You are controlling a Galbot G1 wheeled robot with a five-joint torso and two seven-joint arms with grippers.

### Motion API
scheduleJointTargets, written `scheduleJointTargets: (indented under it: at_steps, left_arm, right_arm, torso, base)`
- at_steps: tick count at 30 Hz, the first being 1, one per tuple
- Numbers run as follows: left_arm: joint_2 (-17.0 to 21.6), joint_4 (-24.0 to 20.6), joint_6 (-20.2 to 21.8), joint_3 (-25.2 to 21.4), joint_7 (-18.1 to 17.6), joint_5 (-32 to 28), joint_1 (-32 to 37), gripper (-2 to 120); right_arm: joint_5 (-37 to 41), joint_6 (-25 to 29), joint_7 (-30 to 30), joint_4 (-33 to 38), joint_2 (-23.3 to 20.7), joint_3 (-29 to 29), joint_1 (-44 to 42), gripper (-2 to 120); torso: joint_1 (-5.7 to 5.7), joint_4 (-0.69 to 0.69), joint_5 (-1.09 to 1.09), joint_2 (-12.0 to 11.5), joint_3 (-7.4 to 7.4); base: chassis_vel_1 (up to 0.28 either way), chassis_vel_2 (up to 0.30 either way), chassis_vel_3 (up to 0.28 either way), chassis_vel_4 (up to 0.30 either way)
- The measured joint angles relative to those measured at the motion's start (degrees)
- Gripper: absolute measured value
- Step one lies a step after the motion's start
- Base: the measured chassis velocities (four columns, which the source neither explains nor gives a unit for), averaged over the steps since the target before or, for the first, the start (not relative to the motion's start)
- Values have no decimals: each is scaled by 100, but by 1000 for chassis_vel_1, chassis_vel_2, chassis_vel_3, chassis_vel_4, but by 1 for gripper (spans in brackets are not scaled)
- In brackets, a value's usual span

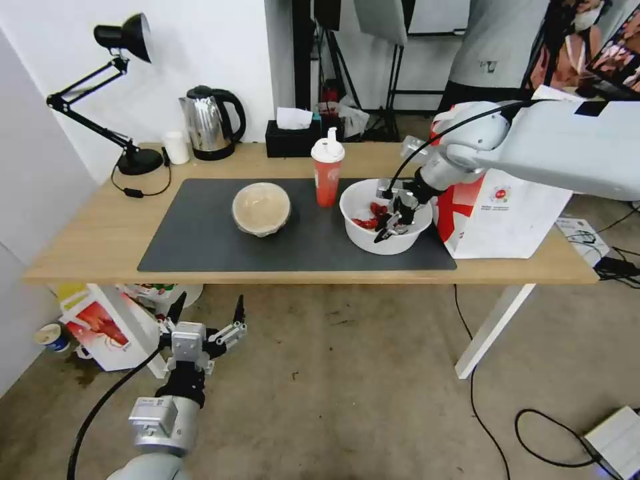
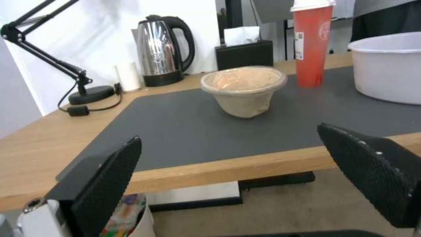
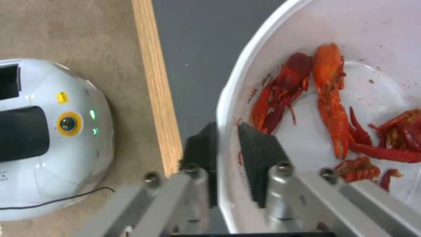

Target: Pick up the trash from the table and place it into the takeout bag.

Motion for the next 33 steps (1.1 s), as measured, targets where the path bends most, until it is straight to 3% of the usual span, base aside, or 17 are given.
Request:
scheduleJointTargets:
  at_steps: [5,33]
  left_arm:
    - [0,0,0,0,0,0,0,100]
    - [0,0,0,0,0,0,0,100]
  right_arm:
    - [0,-1,-6,25,15,-11,23,0]
    - [-29,2,-336,58,153,-10,221,0]
  torso:
    - [0,0,-1,0,0]
    - [0,0,0,0,0]
  base:
    - [0,0,0,0]
    - [0,0,0,0]
